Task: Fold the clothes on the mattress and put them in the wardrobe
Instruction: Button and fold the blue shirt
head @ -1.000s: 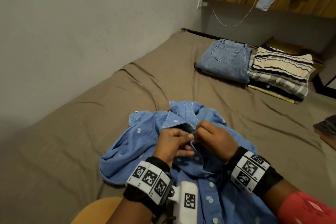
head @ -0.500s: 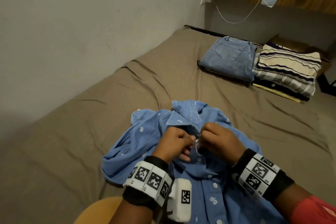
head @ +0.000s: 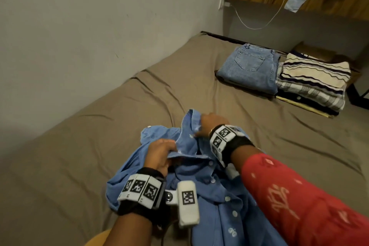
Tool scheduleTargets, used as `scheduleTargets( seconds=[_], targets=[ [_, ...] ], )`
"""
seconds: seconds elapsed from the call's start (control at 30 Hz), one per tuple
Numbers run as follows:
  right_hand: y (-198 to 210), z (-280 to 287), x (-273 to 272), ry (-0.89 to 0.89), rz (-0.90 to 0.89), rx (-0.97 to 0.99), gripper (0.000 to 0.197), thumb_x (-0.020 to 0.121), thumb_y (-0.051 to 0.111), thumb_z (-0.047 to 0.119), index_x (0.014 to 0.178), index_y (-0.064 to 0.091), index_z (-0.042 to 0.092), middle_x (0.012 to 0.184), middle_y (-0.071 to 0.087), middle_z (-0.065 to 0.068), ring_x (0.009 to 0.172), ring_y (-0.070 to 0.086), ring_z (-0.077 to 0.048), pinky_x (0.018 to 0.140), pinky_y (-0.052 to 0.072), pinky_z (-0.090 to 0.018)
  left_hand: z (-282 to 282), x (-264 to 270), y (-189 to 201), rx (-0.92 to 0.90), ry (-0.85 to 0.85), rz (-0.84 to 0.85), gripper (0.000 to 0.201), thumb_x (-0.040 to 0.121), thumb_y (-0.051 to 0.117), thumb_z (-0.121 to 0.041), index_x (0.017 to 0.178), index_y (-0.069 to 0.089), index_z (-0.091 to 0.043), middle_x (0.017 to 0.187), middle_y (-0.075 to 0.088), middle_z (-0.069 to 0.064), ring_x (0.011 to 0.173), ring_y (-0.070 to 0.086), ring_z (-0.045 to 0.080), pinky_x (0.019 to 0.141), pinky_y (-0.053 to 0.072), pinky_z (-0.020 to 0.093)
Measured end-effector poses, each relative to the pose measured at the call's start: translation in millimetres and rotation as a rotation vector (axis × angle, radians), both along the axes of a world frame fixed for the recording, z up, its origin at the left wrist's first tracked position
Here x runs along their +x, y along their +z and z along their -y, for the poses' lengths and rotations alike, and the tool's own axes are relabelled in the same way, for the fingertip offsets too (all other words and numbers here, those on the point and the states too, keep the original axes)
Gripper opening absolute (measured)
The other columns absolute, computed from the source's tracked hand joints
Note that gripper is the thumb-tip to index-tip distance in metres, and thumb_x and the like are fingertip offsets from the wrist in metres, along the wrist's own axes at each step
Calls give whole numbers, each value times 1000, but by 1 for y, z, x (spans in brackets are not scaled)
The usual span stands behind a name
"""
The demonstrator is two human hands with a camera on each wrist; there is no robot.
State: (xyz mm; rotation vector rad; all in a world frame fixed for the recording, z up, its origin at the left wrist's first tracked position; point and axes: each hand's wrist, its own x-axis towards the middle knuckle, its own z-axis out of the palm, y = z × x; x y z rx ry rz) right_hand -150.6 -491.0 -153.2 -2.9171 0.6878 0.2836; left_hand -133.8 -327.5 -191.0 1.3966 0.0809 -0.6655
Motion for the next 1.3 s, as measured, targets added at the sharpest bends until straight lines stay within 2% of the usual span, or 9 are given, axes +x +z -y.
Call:
scheduleTargets(
  seconds=[0.1,0.23,0.4,0.53,0.7,0.9,1.03,1.17,1.3],
  targets=[
    [-13,24,-25,-196,38,130,30,92,49,21,116,58,5,115,61,-14,106,58,-30,88,43,-34,-7,-2,2,-8,-73,-33,31,74,29,20,69,52,0,64,49,10,51,49,21,38,45,21],
    [4,57,-75,-641,577,871,20,86,48,-10,75,57,3,67,56,-13,60,52,-24,58,49,-32,6,-10,13,-11,-110,107,35,79,28,18,65,51,-5,46,52,3,37,48,12,37,36,16],
    [50,56,-129,-678,807,1392,23,93,38,4,94,60,-1,65,69,-8,58,66,-21,51,52,-26,12,-27,32,-44,-145,406,10,85,61,-4,79,53,-4,73,53,11,70,53,17,67,44,31],
    [75,45,-150,-388,805,876,8,88,61,23,93,60,16,94,67,-9,85,63,-23,75,51,-35,9,-34,65,44,-84,636,43,88,61,-8,52,38,-12,41,38,-11,42,35,1,45,32,20],
    [138,44,-175,-117,786,192,18,89,58,15,80,64,-1,84,61,-17,78,56,-28,69,43,-34,5,-26,129,-61,-166,481,29,93,53,-19,67,55,-5,56,55,7,50,52,15,46,42,23],
    [171,46,-189,-358,826,1067,26,93,49,8,69,56,4,50,58,-4,48,54,-18,42,45,-17,-11,-33,176,-255,-427,92,30,93,44,-23,87,61,1,70,67,13,64,62,23,50,54,23],
    [158,50,-207,-351,639,1059,27,76,62,32,74,57,6,60,55,-8,52,51,-18,52,44,-27,-18,-43,173,-399,-426,-132,40,96,36,-28,94,58,5,84,66,20,70,67,29,52,56,35],
    [137,50,-223,-269,434,1057,21,90,50,2,70,50,5,61,48,-9,48,50,-15,44,45,-25,-20,-47,166,-433,-409,-82,9,83,60,-8,90,60,-1,70,68,12,59,67,22,53,57,31],
    [124,49,-226,-395,683,1373,28,91,34,-14,82,54,4,63,62,-8,51,63,-15,45,52,-26,-18,-48,160,-387,-397,-70,32,90,29,11,95,57,-4,70,67,12,58,67,20,52,57,30]
  ],
)
